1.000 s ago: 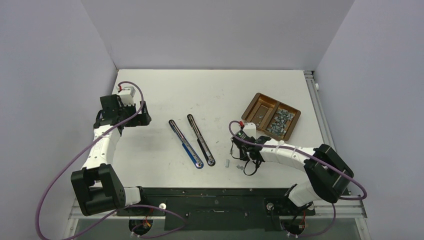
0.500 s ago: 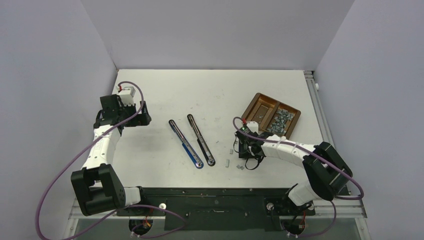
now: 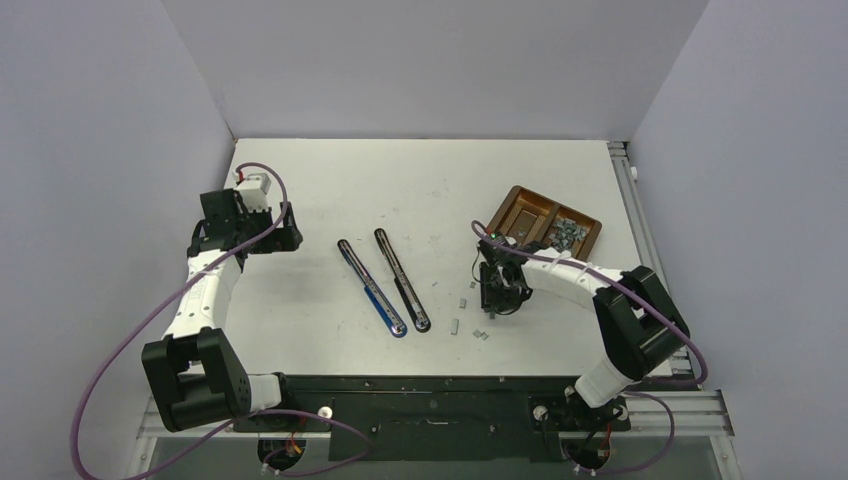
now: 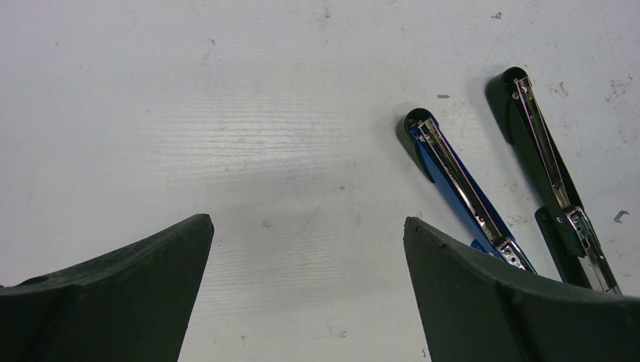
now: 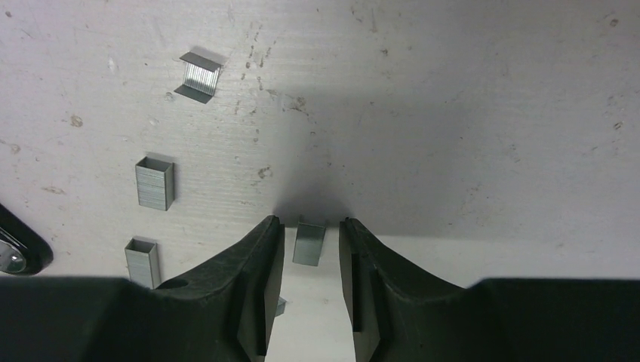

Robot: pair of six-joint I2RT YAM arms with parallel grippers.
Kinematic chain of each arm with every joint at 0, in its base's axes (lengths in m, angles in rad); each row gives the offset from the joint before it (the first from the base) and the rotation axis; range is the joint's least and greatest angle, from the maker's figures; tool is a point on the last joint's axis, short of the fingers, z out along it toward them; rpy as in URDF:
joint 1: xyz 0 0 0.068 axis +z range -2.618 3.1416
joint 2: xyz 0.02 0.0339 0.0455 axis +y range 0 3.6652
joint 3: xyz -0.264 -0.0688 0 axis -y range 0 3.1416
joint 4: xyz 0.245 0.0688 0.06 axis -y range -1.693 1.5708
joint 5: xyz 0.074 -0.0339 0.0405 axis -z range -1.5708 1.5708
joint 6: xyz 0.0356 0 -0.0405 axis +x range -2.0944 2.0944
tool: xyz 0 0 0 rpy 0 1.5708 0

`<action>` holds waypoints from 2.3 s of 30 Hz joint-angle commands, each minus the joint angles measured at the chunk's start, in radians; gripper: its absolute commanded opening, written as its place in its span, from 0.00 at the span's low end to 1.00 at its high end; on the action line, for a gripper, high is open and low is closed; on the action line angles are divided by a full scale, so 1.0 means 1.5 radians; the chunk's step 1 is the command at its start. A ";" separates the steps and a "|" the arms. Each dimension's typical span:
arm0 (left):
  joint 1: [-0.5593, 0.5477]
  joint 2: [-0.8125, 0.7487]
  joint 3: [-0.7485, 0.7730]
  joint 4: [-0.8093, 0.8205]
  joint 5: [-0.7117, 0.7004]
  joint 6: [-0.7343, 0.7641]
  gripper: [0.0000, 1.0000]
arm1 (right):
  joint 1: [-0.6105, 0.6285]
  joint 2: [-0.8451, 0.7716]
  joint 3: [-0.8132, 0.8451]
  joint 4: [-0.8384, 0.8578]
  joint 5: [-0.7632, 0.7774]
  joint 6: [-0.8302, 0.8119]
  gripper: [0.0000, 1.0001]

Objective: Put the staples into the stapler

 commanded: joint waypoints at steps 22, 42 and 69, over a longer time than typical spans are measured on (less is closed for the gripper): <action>0.005 -0.021 0.025 0.020 0.000 0.014 0.96 | -0.025 0.035 0.044 -0.048 -0.051 -0.034 0.27; 0.005 -0.020 0.026 0.019 0.000 0.014 0.96 | 0.000 0.048 0.062 -0.052 -0.016 -0.029 0.16; 0.006 -0.024 0.016 0.008 -0.021 0.004 0.96 | 0.209 -0.126 0.150 0.073 0.148 -0.027 0.09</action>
